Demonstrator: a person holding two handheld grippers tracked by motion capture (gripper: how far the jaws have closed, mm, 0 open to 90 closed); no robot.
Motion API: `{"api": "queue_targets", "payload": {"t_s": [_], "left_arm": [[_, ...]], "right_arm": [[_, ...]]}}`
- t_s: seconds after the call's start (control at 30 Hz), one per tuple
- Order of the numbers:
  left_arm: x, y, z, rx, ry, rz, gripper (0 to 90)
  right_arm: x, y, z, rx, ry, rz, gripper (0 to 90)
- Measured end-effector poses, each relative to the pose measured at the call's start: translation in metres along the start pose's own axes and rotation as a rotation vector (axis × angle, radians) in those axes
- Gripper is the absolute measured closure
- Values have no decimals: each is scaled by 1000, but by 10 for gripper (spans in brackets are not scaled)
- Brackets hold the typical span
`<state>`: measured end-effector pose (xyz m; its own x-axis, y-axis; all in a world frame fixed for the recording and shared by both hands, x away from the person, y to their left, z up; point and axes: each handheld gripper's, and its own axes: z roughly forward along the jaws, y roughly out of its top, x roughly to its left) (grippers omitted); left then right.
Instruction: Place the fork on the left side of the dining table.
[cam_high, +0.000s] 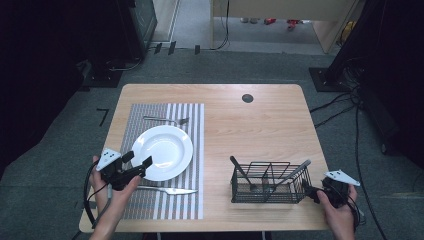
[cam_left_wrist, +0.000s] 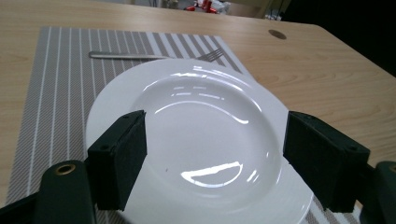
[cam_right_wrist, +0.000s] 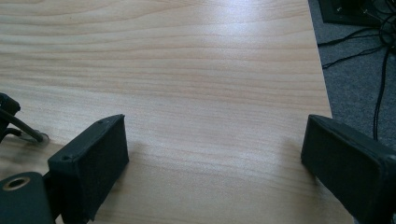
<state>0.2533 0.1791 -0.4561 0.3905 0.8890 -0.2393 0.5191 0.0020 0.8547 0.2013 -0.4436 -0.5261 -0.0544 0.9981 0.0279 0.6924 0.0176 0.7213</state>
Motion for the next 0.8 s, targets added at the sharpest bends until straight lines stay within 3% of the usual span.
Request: {"api": "queue_targets", "payload": {"t_s": [0.17, 0.33, 0.47, 0.53, 0.67, 0.8], "left_arm": [[9, -18, -13, 12, 0, -26, 225], [17, -35, -25, 17, 25, -38, 225], [26, -51, -32, 39, 56, -19, 225], [30, -58, -34, 53, 49, -37, 225], [32, -66, -36, 74, 52, -10, 228], [36, -77, -37, 100, 27, -22, 223]], "right_arm": [[0, 0, 0, 0, 0, 0, 73], [0, 0, 0, 0, 0, 0, 73], [0, 0, 0, 0, -1, 1, 72], [0, 0, 0, 0, -1, 1, 72], [0, 0, 0, 0, 1, -3, 71], [0, 0, 1, 0, 2, -4, 70]]}}
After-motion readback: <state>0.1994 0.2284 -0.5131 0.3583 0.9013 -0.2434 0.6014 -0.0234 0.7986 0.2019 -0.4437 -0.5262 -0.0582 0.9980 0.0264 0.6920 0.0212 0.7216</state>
